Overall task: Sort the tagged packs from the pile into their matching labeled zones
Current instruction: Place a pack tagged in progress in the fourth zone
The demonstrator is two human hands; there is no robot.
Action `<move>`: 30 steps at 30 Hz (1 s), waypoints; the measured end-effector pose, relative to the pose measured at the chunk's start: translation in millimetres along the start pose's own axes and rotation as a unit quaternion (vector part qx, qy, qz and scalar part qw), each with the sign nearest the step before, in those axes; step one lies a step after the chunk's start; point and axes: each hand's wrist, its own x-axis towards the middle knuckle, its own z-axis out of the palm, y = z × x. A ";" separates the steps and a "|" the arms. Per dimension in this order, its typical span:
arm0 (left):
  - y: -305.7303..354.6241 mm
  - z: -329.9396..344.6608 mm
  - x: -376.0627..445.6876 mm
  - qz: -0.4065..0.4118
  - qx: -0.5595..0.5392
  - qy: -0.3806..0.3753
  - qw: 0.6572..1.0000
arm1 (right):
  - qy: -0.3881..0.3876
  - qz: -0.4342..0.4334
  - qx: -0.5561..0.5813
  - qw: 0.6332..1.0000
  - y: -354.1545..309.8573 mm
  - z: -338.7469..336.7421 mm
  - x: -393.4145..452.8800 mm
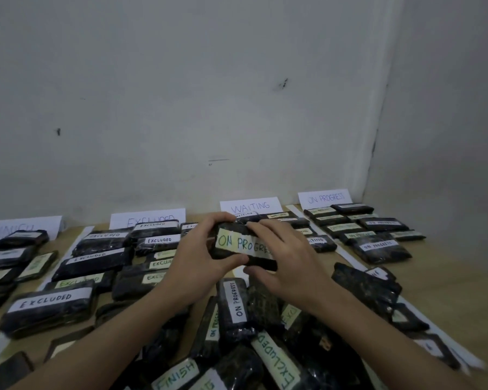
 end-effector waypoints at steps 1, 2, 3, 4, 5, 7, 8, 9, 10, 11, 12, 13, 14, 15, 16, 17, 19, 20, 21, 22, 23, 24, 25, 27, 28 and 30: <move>0.8 3.8 3.0 0.004 0.005 -0.005 1.000 | 0.004 0.003 -0.008 1.000 3.9 -2.1 0.1; 2.2 8.3 6.6 0.008 0.015 -0.015 1.000 | 0.006 0.005 -0.023 1.000 9.4 -5.1 -0.6; 4.0 13.7 10.7 0.011 0.032 -0.029 0.999 | 0.005 0.008 -0.041 0.999 15.7 -8.9 -1.9; 6.3 20.1 14.9 0.015 0.052 -0.048 0.997 | 0.000 0.012 -0.058 0.998 22.7 -14.1 -3.6; 8.5 27.3 19.2 0.019 0.072 -0.070 0.995 | -0.005 0.018 -0.073 0.997 31.3 -19.4 -6.1; 13.6 45.2 27.4 0.028 0.111 -0.118 0.986 | -0.018 0.030 -0.096 0.995 51.9 -31.3 -13.6; 15.7 55.9 31.7 0.036 0.131 -0.140 0.981 | -0.025 0.040 -0.106 0.993 63.5 -37.8 -18.6; 17.7 67.9 36.2 0.046 0.152 -0.162 0.974 | -0.032 0.053 -0.114 0.992 76.5 -43.8 -24.5; 19.9 81.0 40.6 0.055 0.175 -0.183 0.966 | -0.039 0.069 -0.123 0.989 90.4 -50.0 -31.0; 22.5 94.8 44.7 0.064 0.193 -0.202 0.958 | -0.047 0.087 -0.130 0.987 105.1 -56.0 -37.7; 25.3 109.0 48.7 0.070 0.206 -0.220 0.951 | -0.057 0.109 -0.133 0.983 119.8 -62.4 -44.5; 28.5 123.8 52.9 0.072 0.217 -0.240 0.944 | -0.068 0.133 -0.133 0.980 134.7 -68.9 -51.6; 32.2 138.5 56.3 0.073 0.229 -0.259 0.936 | -0.078 0.157 -0.131 0.976 149.7 -75.6 -58.5; 35.9 152.7 59.1 0.077 0.241 -0.276 0.927 | -0.087 0.176 -0.131 0.972 165.2 -82.0 -65.7; 39.7 167.0 62.0 0.086 0.252 -0.291 0.919 | -0.097 0.195 -0.132 0.967 181.2 -88.3 -72.5; 44.0 180.7 64.7 0.098 0.262 -0.305 0.910 | -0.107 0.216 -0.135 0.961 198.2 -93.8 -79.0; 51.1 205.9 69.7 0.126 0.291 -0.326 0.891 | -0.131 0.258 -0.152 0.945 234.7 -101.3 -90.7; 53.0 216.5 71.5 0.142 0.310 -0.333 0.879 | -0.145 0.275 -0.162 0.936 251.8 -103.5 -95.0; 54.3 225.9 73.2 0.160 0.327 -0.339 0.868 | -0.158 0.289 -0.169 0.929 267.9 -103.8 -98.2; 54.2 234.9 74.9 0.179 0.341 -0.342 0.857 | -0.168 0.301 -0.176 0.922 282.8 -103.5 -101.0; 53.6 243.0 76.6 0.195 0.351 -0.345 0.848 | -0.178 0.312 -0.180 0.915 297.0 -102.2 -103.1; 52.4 250.1 78.3 0.205 0.357 -0.349 0.842 | -0.187 0.326 -0.182 0.909 310.5 -99.8 -104.6; 51.2 256.1 80.2 0.210 0.359 -0.353 0.838 | -0.196 0.339 -0.179 0.903 323.4 -96.7 -106.8; 48.9 266.2 85.6 0.210 0.359 -0.357 0.837 | -0.215 0.357 -0.163 0.894 345.8 -87.5 -111.6; 47.9 270.9 88.6 0.210 0.357 -0.356 0.838 | -0.223 0.365 -0.152 0.891 354.7 -81.8 -114.6; 45.9 279.6 95.2 0.213 0.356 -0.354 0.838 | -0.234 0.374 -0.128 0.888 366.6 -69.1 -118.3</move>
